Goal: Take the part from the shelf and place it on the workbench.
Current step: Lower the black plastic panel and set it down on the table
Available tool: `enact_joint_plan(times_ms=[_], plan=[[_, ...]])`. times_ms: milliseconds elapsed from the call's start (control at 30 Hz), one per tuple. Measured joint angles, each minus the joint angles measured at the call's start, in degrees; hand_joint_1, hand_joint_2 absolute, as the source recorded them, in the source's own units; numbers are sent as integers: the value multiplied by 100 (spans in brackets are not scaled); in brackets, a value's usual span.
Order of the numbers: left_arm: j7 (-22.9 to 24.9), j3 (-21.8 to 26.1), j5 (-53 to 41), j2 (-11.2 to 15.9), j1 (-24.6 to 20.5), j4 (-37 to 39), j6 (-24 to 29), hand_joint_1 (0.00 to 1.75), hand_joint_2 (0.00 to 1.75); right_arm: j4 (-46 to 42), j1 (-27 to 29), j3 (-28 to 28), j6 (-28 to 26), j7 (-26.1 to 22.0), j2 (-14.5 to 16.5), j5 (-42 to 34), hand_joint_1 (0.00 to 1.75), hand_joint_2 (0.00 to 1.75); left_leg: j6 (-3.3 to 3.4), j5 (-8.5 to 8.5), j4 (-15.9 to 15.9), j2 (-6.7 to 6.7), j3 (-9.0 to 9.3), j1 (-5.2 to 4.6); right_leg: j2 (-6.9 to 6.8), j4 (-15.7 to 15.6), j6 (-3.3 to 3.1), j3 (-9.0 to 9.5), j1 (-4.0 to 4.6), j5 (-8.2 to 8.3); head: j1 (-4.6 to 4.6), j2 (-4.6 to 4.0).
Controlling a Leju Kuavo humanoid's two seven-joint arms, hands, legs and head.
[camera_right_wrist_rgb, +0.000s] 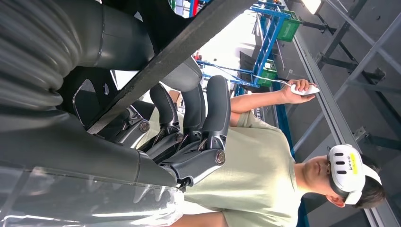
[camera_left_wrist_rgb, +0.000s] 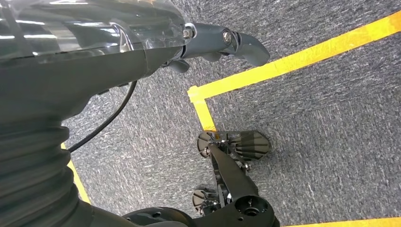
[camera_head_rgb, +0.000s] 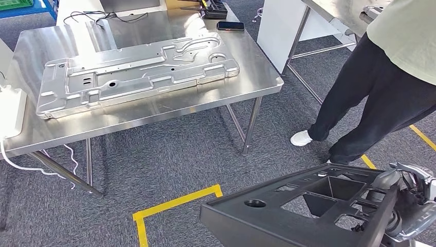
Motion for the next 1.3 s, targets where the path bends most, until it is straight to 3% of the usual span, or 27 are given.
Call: enact_joint_plan(times_ms=[333, 467, 567, 633, 700, 733, 767, 833, 900, 967, 1067, 1133, 1300], plan=[[4, 3, 6, 2, -1, -2, -3, 0, 175, 1, -19, 19, 0, 0, 0, 16, 175, 175, 17, -11, 16, 0, 0, -56, 0, -4, 10, 2, -30, 0, -1, 0], [4, 3, 5, 9, -3, -3, -3, 0, 175, 0, -30, 28, 0, 0, 0, 20, 175, 175, 68, -44, 44, 2, -3, -88, 1, -19, 66, 14, -61, -12, -9, 0], [0, 3, 2, 10, -13, -4, -3, 0, 175, -2, -52, 38, -2, 1, -1, 33, 175, 175, 136, -47, -24, 18, 51, -49, -13, 98, 112, -23, -67, -97, -6, 0], [-3, 3, -4, 10, -17, -4, -3, 0, 175, -2, -64, 46, -4, 1, -7, 40, 175, 175, 174, -49, -64, 45, 96, -21, -29, 682, 107, -330, -57, -360, 39, 0], [-3, 5, -8, 11, -18, -4, -3, 0, 175, -1, -62, 54, -5, 2, -12, 42, 175, 175, 187, -67, -62, 63, 118, -22, -31, 1522, 104, -844, -49, -644, 80, 0], [-3, 8, -9, 11, -17, -4, -3, 0, 175, 0, -58, 56, -5, 3, -14, 42, 175, 175, 184, -80, -60, 67, 134, -21, -32, 1771, 105, -1030, -50, -655, 93, 0], [-3, 13, -10, 10, -17, -4, -3, 0, 175, 1, -57, 60, -5, 4, -14, 42, 175, 175, 172, -99, -58, 66, 159, -14, -33, 1786, 107, -1101, -53, -536, 102, 0], [-3, 22, -10, 9, -17, -4, -3, 0, 175, 1, -59, 66, -5, 4, -15, 42, 175, 175, 115, -152, -55, 54, 240, 14, -48, 1166, 113, -905, -60, -29, 140, 0], [-3, 31, -10, 12, -19, -4, -3, 0, 175, 3, -63, 72, -6, 5, -16, 42, 175, 175, 30, -207, -46, 40, 297, 13, -74, 495, 106, -633, -51, 290, 196, 0], [-3, 39, -11, 15, -21, -4, -3, 0, 175, 4, -58, 73, -7, 9, -17, 41, 175, 175, -7, -234, -42, 36, 307, -11, -81, 301, 78, -557, -57, 309, 193, 0], [-3, 43, -13, 14, -19, -3, -4, 0, 175, 3, -54, 72, -7, 10, -17, 42, 175, 175, 36, -221, -81, 39, 339, 5, -65, 295, 42, -552, -61, 306, 74, 0], [-4, 44, -14, 13, -21, -4, -4, 0, 175, 3, -56, 72, 2, 16, -17, 27, 175, 175, 25, -215, -119, 40, 366, 16, -62, 297, 13, -543, -42, 288, 15, 0], [-32, 59, -30, 14, -21, -4, -3, 0, 175, 3, -59, 74, 109, 39, -19, -116, 175, 175, -60, -215, -150, 37, 382, 22, -64, 303, -21, -539, -28, 267, -46, 0]])
